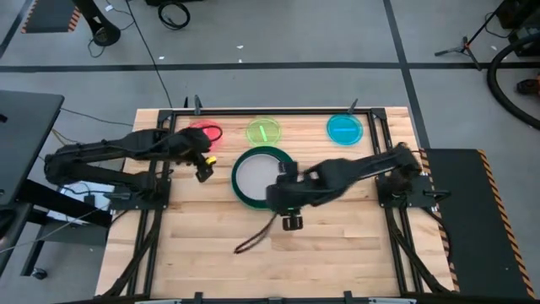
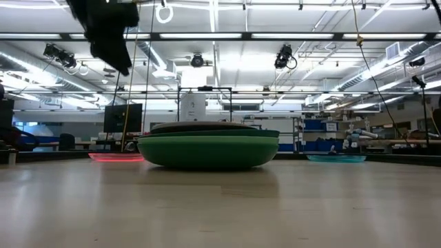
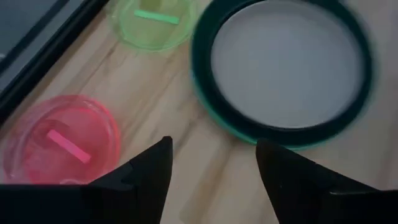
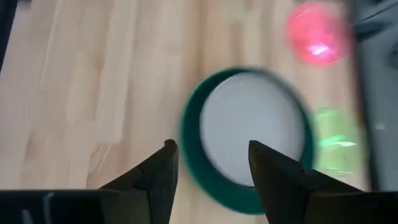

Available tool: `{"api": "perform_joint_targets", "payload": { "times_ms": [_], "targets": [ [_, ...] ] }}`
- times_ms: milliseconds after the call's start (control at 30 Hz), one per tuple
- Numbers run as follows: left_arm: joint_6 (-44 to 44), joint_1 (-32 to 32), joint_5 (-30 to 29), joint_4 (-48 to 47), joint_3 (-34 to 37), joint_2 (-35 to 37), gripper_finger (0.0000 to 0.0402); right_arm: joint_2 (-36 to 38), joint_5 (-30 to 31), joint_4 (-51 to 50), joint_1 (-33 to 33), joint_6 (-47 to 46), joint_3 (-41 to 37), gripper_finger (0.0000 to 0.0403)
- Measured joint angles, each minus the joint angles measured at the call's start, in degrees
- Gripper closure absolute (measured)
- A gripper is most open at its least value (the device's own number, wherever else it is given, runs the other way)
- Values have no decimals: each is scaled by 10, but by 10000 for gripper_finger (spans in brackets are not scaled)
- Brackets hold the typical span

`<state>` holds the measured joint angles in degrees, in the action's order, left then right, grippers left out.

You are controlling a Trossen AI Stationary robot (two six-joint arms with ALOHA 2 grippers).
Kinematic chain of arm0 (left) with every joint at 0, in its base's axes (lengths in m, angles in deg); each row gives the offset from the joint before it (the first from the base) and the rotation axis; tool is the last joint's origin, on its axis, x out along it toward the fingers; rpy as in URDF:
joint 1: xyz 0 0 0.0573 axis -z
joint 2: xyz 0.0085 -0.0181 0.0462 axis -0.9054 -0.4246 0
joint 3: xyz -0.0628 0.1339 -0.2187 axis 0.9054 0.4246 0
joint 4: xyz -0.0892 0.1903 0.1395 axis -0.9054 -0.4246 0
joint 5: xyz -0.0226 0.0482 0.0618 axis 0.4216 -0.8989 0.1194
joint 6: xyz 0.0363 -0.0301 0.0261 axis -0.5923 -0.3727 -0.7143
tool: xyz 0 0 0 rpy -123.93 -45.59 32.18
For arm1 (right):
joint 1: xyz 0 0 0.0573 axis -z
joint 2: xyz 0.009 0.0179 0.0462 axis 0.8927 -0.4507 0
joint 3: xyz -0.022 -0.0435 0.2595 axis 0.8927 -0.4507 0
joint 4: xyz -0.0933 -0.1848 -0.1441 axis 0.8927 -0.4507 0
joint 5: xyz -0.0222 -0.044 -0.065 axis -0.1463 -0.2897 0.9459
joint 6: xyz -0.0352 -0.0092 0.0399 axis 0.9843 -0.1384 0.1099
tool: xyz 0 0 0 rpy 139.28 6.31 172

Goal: Stack plastic plates
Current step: Stack the transparent pink plate on the transparent green plate

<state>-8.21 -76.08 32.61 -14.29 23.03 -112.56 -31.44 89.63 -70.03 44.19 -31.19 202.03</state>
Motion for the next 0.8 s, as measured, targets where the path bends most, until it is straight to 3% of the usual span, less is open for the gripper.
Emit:
{"api": "perform_joint_targets", "payload": {
  "times_ms": [200, 333, 567, 800],
  "targets": [
    [-50, -81, -27, 73, 97, -20, 170, 71, 158, 3, -61, -59, 0, 201],
    [-76, -126, -55, 126, 140, -69, 171, 98, 220, 6, -82, -61, 0, 201],
    [-124, -156, -88, 204, 150, -204, 171, 106, 240, 6, -55, -47, 0, 202],
    [-90, -162, -134, 253, 150, -298, 171, 106, 240, 31, 7, 36, 0, 202]
  ]
}}
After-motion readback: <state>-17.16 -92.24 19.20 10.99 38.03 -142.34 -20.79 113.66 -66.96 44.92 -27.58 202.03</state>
